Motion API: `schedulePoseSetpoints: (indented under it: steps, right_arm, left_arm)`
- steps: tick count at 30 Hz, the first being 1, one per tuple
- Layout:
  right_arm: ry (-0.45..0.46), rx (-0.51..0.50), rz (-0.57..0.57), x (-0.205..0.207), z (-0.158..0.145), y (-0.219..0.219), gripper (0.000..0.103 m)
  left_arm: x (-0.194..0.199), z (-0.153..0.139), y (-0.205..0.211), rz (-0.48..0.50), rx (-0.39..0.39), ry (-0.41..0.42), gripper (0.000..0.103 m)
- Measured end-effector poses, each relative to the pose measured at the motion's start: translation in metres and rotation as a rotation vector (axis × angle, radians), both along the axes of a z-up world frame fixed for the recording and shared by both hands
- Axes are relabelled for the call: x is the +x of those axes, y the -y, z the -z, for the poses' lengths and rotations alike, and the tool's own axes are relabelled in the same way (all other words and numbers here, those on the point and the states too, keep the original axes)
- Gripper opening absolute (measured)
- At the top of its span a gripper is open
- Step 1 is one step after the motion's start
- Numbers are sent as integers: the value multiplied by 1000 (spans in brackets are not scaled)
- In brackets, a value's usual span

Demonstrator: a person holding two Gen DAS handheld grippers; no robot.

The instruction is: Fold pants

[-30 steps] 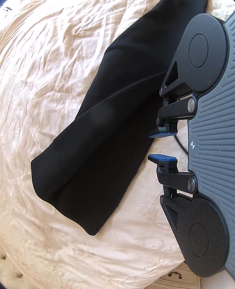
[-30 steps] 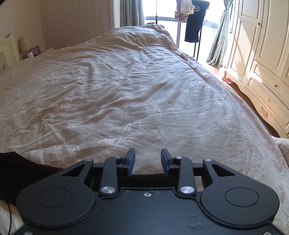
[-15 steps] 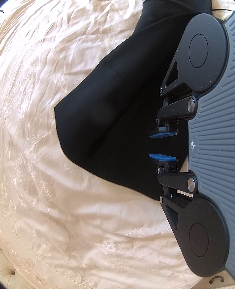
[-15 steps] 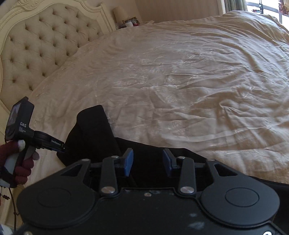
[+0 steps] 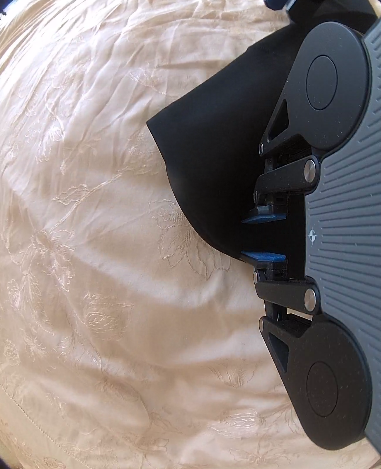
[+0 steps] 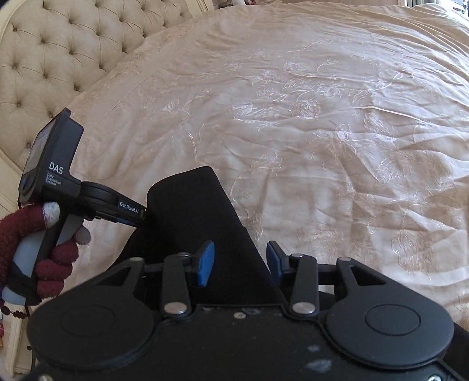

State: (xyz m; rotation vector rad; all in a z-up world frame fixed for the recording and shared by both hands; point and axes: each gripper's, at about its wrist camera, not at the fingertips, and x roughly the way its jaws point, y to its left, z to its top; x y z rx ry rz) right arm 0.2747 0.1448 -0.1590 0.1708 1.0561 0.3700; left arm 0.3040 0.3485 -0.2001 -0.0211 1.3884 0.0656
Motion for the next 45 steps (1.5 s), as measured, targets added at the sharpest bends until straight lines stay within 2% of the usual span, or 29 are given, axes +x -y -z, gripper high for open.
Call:
schedulePoseSetpoints:
  steps: [2,8,12,14,16,17,20,24,27,31,36,39,42,45]
  right_arm:
    - [-28,0,-11,11,6,-1,44]
    - [-140,56,-44,38,29,-8,46]
    - [-249,160,3,49,48,-1,47]
    - [-229,199,4,47,43,1,41]
    - [-147,178,-55,37,24,-4,20]
    - [-114,162,-87,31,15,-8,16]
    - [-46,146,-185,7,-5,-22,15]
    - [-46,110,-327,-33,-6,-54,15]
    - [-73,75,-404,-59,6,-79,14]
    - [-104,31,-433,-82,18,-102,16]
    - [-42,24,-310,-92,3,-86,25]
    - [-4,-52,-191,-97,-2,-56,27]
    - [-17,-155,-71,-103,5,-22,30]
    - [-99,-205,25,-113,20,10,31]
  left_arm:
    - [0,7,1,30,27,-6,27]
    - [-6,10,-10,43,-34,10,28]
    - [-6,9,-22,33,-64,5,29]
    - [-7,2,-29,27,-71,10,29]
    - [-10,-8,-38,0,-59,29,28]
    - [-13,-13,-43,-17,-43,43,28]
    - [-19,-31,-64,-83,-22,80,28]
    - [-24,-52,-82,-149,-11,113,28]
    - [-26,-59,-77,-125,-2,123,28]
    - [-33,-58,-47,-37,-16,124,28]
    - [-51,-34,-1,98,-66,64,28]
    - [-70,-13,23,170,-67,5,28]
    - [-93,0,42,248,6,-8,28]
    - [-106,0,51,286,57,-4,28]
